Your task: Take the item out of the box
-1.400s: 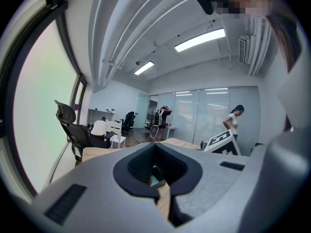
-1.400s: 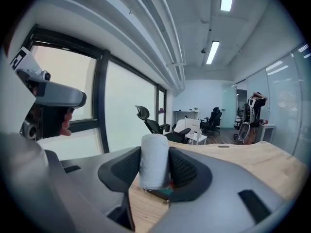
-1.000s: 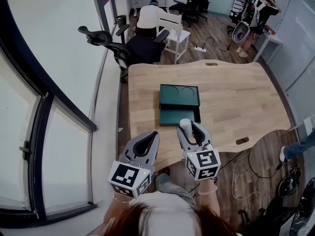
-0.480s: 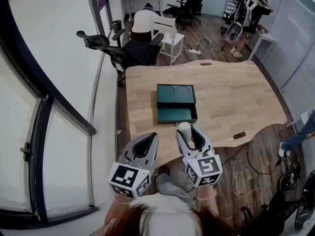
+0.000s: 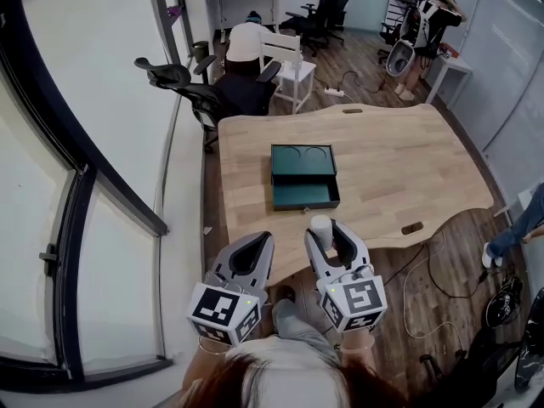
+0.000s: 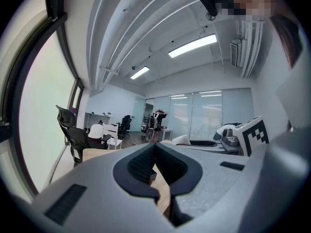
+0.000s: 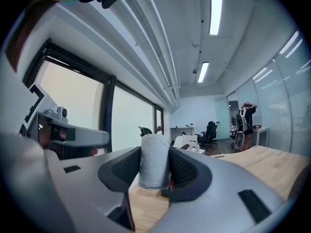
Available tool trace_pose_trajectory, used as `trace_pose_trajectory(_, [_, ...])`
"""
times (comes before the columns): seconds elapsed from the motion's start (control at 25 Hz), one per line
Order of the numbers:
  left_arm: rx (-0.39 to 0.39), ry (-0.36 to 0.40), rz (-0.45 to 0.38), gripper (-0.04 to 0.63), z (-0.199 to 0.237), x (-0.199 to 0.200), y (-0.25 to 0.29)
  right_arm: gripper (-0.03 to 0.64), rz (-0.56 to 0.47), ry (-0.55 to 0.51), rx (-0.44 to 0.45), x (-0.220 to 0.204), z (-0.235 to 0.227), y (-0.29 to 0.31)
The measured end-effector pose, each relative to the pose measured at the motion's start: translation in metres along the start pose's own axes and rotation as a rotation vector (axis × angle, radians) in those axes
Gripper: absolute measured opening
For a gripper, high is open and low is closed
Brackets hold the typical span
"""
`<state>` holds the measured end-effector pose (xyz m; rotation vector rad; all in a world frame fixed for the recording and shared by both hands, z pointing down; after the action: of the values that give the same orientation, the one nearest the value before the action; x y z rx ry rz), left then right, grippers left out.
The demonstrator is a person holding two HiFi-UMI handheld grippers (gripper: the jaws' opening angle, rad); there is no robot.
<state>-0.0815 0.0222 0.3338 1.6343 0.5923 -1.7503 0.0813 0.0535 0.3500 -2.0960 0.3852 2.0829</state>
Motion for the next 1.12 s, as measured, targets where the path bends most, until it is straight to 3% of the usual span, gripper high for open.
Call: trace_pose_trajectory(1.12, [-0.014,0.020,-0.016,0.006,-0.028,-0.005,-0.043,0.193,-0.051,-0.025,-0.021,0.011,0.033,-0.059])
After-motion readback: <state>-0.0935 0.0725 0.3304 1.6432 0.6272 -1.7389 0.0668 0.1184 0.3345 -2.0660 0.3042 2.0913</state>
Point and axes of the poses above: the fingertips, and each gripper's own axes: y forward along the fingers, z to its left, x out of its top, the point moved 7 cm from there along -y, backward along the fingers, and after that the axes turned 5 degrees about x, right-handed, at the moved point
